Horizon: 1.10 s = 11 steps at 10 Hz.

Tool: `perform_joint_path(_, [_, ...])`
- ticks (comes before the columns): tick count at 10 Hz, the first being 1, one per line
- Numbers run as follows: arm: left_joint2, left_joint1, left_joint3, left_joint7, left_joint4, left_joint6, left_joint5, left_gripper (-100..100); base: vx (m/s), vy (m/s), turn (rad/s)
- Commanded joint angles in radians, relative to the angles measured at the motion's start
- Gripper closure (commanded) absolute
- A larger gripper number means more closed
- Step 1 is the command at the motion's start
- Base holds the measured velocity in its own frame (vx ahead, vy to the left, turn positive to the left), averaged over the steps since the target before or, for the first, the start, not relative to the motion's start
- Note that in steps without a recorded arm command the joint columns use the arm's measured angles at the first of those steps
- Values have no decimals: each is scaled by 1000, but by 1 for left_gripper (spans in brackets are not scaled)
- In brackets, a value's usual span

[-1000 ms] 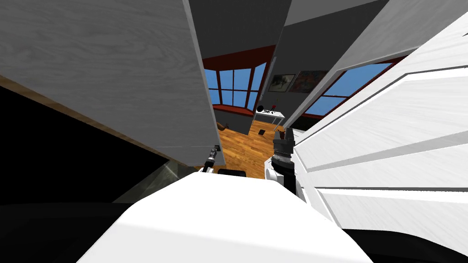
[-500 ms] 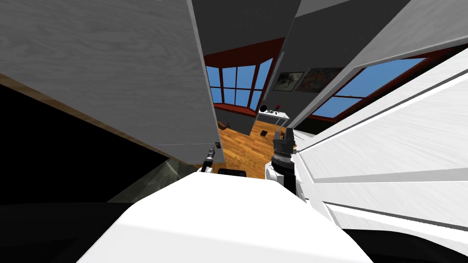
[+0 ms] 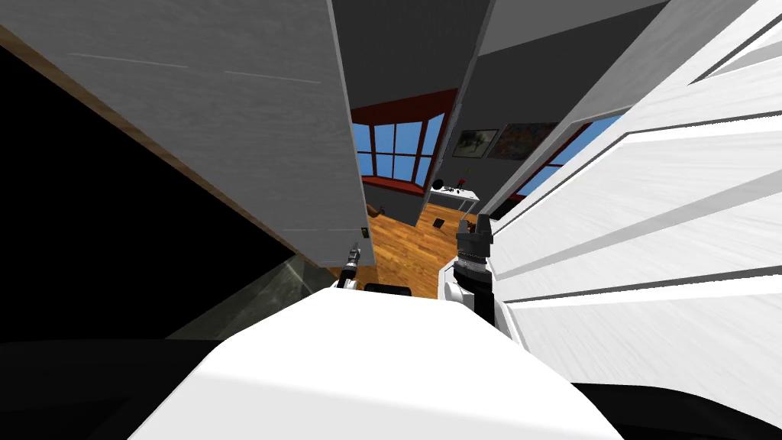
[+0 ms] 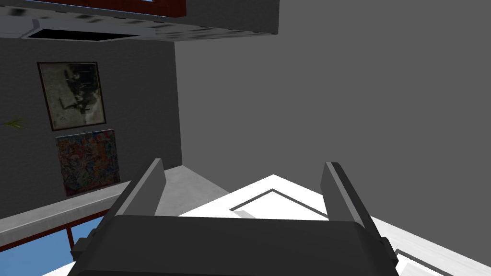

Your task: Push the door open

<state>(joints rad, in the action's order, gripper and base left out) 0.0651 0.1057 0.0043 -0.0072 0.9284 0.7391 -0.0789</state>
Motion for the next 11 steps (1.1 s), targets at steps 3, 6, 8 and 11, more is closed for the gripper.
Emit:
perform_joint_path(3, [5, -3, 6, -3, -8, 10, -2, -100, 148, 15, -22])
perform_joint_path(6, [2, -7, 14, -7, -19, 23, -5, -100, 237, 15, -29])
perform_joint_path(8, [-3, -9, 18, -9, -25, 30, -7, -100, 223, 16, -32])
perform_joint_path(11, [-1, -8, 17, -9, -22, 26, -6, 100, 14, 0, -1])
